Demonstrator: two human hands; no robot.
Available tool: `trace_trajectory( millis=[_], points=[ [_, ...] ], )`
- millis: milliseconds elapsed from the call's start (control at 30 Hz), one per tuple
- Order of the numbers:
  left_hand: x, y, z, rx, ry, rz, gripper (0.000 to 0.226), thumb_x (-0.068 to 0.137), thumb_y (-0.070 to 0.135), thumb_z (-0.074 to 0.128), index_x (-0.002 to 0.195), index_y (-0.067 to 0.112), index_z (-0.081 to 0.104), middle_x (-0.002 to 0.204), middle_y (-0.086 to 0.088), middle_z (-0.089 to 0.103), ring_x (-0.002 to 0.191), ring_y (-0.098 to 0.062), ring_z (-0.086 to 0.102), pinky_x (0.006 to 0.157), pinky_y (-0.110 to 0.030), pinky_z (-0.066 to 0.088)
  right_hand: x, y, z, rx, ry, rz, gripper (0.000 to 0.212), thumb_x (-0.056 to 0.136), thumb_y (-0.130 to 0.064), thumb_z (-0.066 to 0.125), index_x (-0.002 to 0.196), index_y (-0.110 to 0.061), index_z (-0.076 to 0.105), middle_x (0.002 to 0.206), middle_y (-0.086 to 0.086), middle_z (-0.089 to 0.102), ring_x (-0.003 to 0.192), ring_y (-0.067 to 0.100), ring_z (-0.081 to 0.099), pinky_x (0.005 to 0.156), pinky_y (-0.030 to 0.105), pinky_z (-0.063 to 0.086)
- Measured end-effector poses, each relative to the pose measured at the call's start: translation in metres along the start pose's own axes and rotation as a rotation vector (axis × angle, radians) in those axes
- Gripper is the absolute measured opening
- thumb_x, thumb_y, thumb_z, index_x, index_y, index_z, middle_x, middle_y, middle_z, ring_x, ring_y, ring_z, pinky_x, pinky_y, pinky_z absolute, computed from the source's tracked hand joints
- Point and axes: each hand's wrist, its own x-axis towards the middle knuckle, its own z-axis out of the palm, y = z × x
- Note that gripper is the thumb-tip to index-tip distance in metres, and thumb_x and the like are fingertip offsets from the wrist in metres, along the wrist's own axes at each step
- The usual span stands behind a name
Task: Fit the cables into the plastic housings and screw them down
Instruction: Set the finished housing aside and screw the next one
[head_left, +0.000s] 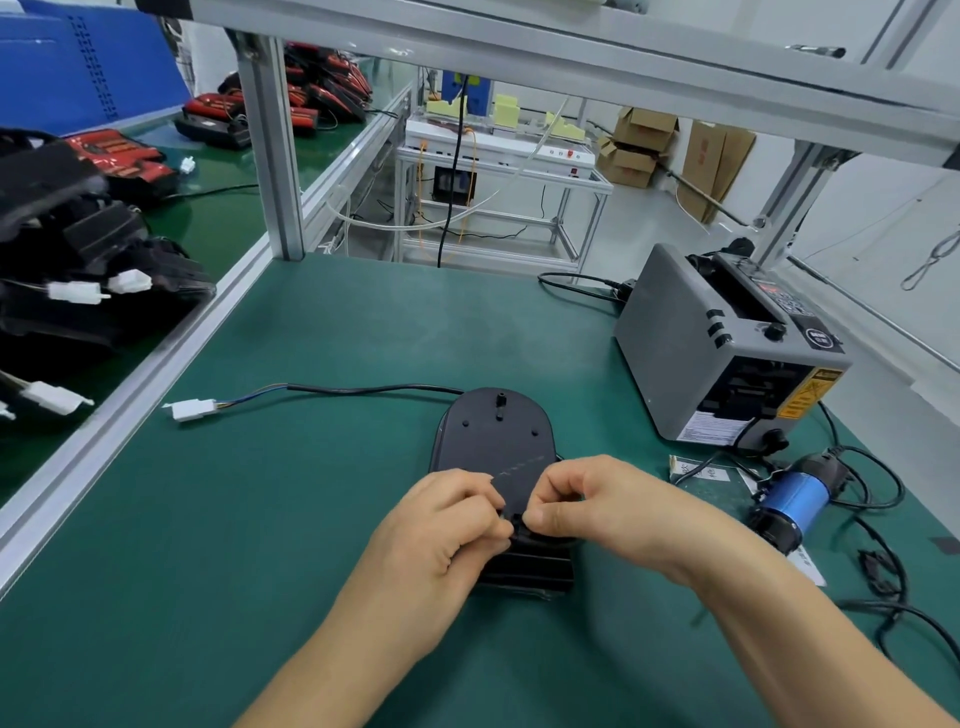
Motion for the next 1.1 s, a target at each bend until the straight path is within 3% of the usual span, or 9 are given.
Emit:
trace_trajectory(
  millis=[167,267,367,467,633,867,933,1000,1100],
  points=[
    [-0.004,0.006,0.006,0.054,0.095,-0.004,0.008,0.082,0.015,0.064,0.075,0.011,0.065,0.093,0.011,0.06,0.098,-0.015,0.062,0.08,-0.02,0.044,0.004,-0.01,-0.01,-0.112,-0.102,0.03,0.014,0.086,-0.025,0.066,0.073,-0.024,0.061,0.064,-0.016,0.054,0.059,-0.001,0.045,0.057,0.01,0.035],
    [-0.008,0.012,0.008,0.102,0.119,-0.005,0.02,0.087,0.024,0.057,0.074,0.01,0.063,0.09,0.008,0.058,0.092,-0.017,0.062,0.072,-0.026,0.045,0.001,-0.011,-0.012,-0.14,-0.104,0.005,0.016,0.086,-0.023,0.067,0.071,-0.026,0.061,0.065,-0.014,0.055,0.06,-0.001,0.045,0.057,0.011,0.037],
    [-0.01,0.015,0.009,0.15,0.125,0.016,0.024,0.088,0.026,0.049,0.075,0.012,0.063,0.087,0.007,0.057,0.089,-0.017,0.062,0.065,-0.031,0.05,-0.003,-0.004,-0.008,-0.193,-0.04,-0.032,0.017,0.085,-0.026,0.067,0.069,-0.03,0.061,0.077,-0.007,0.061,0.076,0.007,0.051,0.076,0.024,0.045],
    [-0.011,0.016,0.01,0.173,0.136,0.043,0.023,0.088,0.025,0.05,0.076,0.012,0.065,0.087,0.005,0.057,0.087,-0.017,0.062,0.061,-0.034,0.051,-0.007,0.003,-0.004,-0.24,0.035,-0.037,0.016,0.083,-0.034,0.066,0.07,-0.037,0.06,0.09,-0.007,0.062,0.098,0.007,0.046,0.092,0.032,0.042],
    [-0.011,0.014,0.01,0.182,0.138,0.056,0.022,0.089,0.023,0.05,0.076,0.012,0.064,0.087,0.004,0.057,0.085,-0.019,0.062,0.058,-0.035,0.051,-0.009,0.004,-0.001,-0.289,0.056,-0.076,0.016,0.085,-0.036,0.064,0.071,-0.038,0.057,0.087,-0.013,0.058,0.097,0.001,0.041,0.097,0.032,0.035],
    [-0.011,0.015,0.009,0.184,0.134,0.05,0.022,0.089,0.023,0.051,0.075,0.011,0.063,0.09,0.003,0.058,0.083,-0.017,0.06,0.06,-0.033,0.049,0.0,-0.01,-0.008,-0.333,0.001,-0.032,0.015,0.081,-0.035,0.067,0.068,-0.035,0.06,0.085,-0.011,0.061,0.097,0.007,0.048,0.089,0.029,0.043],
    [-0.01,0.015,0.008,0.18,0.13,0.055,0.023,0.089,0.024,0.051,0.075,0.011,0.064,0.094,0.005,0.062,0.084,-0.013,0.059,0.067,-0.027,0.047,0.004,-0.014,-0.012,-0.318,-0.05,-0.007,0.014,0.081,-0.032,0.069,0.069,-0.031,0.062,0.082,-0.009,0.063,0.084,0.008,0.056,0.079,0.025,0.047],
    [-0.009,0.015,0.007,0.168,0.115,0.058,0.023,0.089,0.023,0.052,0.074,0.011,0.065,0.095,0.006,0.065,0.087,-0.012,0.06,0.072,-0.024,0.047,0.008,-0.017,-0.015,-0.296,-0.111,0.018,0.014,0.081,-0.03,0.07,0.069,-0.028,0.063,0.072,-0.011,0.06,0.069,0.005,0.052,0.067,0.021,0.043],
    [-0.007,0.016,0.006,0.161,0.093,0.028,0.018,0.087,0.023,0.058,0.074,0.013,0.067,0.092,0.009,0.065,0.086,-0.011,0.06,0.073,-0.021,0.046,0.014,-0.017,-0.019,-0.271,-0.158,0.046,0.008,0.08,-0.029,0.07,0.073,-0.026,0.066,0.069,-0.015,0.059,0.069,0.004,0.051,0.072,0.024,0.044]
  ],
)
